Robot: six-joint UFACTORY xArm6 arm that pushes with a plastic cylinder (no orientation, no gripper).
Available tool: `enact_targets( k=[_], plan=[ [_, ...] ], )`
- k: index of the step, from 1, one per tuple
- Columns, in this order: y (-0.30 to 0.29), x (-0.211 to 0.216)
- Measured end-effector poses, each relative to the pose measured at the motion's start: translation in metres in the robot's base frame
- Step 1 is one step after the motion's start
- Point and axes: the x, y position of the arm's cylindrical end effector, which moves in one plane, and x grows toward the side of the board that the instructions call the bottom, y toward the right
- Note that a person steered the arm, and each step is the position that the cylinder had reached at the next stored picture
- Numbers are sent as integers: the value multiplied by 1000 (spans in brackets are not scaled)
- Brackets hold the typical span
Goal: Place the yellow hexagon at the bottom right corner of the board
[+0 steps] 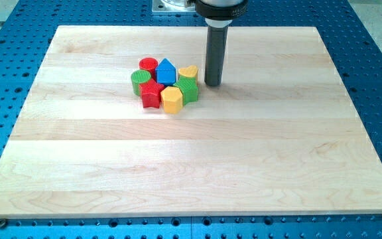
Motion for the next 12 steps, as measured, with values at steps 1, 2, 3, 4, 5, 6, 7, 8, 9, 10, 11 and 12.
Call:
enact_targets(
  k=[1,2,3,4,5,6,7,8,9,10,11,12],
  plan=[
    [0,0],
    [-1,10],
    [29,55],
    [34,131],
    [-58,202],
    [-181,176],
    [-224,117],
    [-208,67],
    [-165,49],
    [-115,41],
    [-26,69],
    [20,101]
  ],
)
